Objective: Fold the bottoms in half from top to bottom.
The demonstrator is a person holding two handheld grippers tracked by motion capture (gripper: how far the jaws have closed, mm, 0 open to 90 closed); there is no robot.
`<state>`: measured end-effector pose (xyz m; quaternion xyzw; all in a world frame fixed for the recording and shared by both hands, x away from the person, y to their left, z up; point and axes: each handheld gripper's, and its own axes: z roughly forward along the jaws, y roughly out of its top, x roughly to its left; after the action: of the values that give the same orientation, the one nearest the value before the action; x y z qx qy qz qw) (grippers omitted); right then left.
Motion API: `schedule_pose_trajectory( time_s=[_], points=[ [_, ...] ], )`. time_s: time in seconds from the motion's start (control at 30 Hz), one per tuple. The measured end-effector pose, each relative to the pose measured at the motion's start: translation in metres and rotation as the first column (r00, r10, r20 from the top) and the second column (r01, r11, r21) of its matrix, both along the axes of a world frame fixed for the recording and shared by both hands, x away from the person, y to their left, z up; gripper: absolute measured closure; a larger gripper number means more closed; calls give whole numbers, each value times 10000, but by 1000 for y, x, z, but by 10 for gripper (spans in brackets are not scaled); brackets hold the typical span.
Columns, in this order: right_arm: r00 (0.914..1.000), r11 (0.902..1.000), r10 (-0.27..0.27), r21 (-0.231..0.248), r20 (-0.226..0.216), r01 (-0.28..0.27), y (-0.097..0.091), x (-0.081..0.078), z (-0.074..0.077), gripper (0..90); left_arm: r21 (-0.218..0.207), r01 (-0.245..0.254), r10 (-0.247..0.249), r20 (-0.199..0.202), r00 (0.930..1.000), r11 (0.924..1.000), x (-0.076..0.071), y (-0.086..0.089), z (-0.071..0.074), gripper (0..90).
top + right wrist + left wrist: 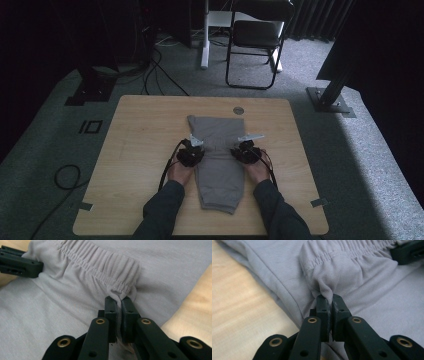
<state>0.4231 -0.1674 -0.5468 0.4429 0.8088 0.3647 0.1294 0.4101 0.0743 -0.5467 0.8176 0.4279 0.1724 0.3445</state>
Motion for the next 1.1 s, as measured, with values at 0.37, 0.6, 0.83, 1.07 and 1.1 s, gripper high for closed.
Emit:
schedule_pose_trajectory(
  time_s=[0.37,0.6,0.83,1.07,1.1],
  points=[
    [9995,9997,40,238,302,-47,0,7,15,856,-168,399,-393,340,9986,9991,3,6,27,867],
    [9844,9953,545,698,1671,-670,-12,-41,66,853,-786,1205,-1071,1573,9817,9896,-48,16,77,865],
    [9789,9889,1148,742,1688,-1287,-18,-91,67,845,-827,1591,-1495,1112,9825,9838,-92,20,58,859],
    [9898,9897,1412,210,171,-1416,-15,-105,5,841,-470,1578,-1586,-123,9873,9863,-103,16,-2,839],
    [9887,9886,1502,96,-22,-1501,-13,-105,2,815,-734,1518,-1532,-130,9881,9857,-104,18,-3,805]
  ],
)
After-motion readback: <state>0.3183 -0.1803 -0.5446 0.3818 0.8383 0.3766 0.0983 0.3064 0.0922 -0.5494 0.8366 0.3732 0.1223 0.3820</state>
